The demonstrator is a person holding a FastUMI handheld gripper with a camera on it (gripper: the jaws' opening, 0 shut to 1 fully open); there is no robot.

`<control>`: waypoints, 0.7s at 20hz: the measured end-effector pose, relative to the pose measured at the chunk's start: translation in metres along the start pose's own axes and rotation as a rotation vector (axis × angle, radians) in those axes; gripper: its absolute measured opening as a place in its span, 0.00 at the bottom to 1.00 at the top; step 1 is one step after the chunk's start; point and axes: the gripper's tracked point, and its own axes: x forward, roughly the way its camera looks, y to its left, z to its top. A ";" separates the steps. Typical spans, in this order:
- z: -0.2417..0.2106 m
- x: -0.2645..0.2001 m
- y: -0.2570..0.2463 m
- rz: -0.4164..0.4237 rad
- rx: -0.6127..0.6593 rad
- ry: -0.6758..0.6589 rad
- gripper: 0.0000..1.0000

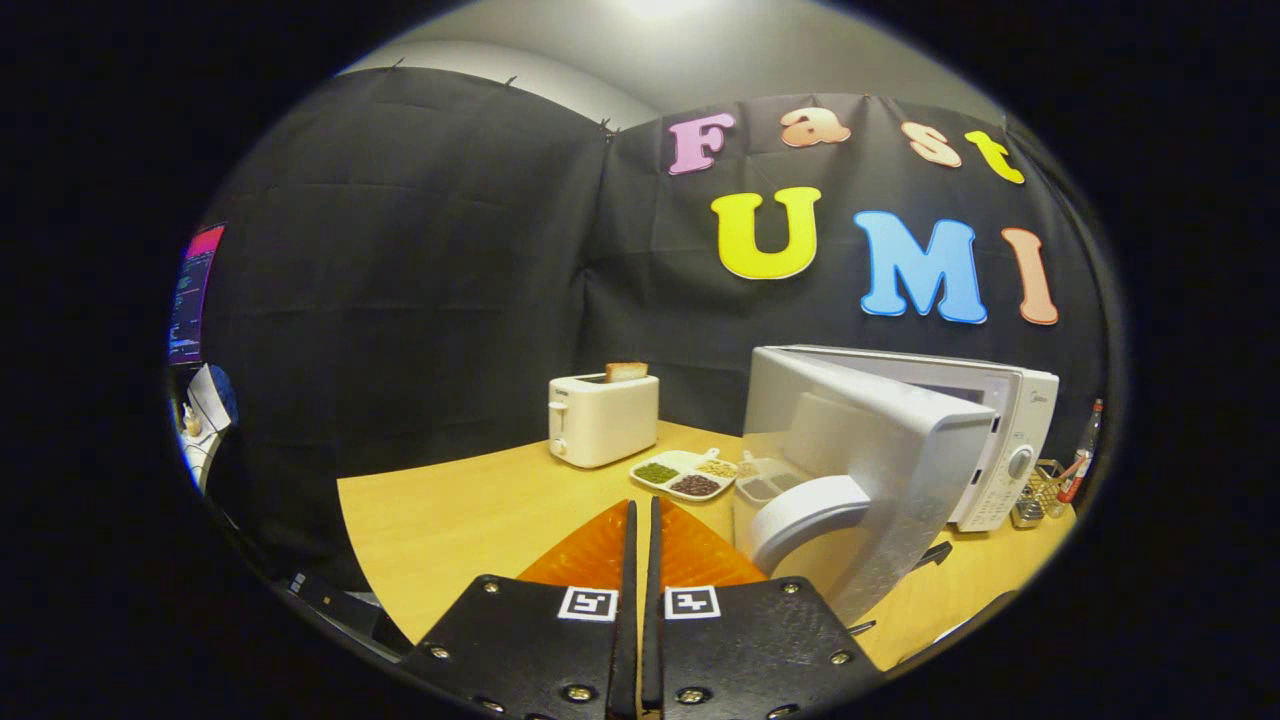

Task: Open the microwave, put the food inside, and close the microwave door.

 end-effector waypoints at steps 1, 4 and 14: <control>-0.003 0.000 -0.016 -0.025 0.004 0.007 0.03; -0.010 0.000 -0.058 -0.103 0.019 0.029 0.03; -0.019 0.023 -0.192 -0.372 0.026 0.071 0.03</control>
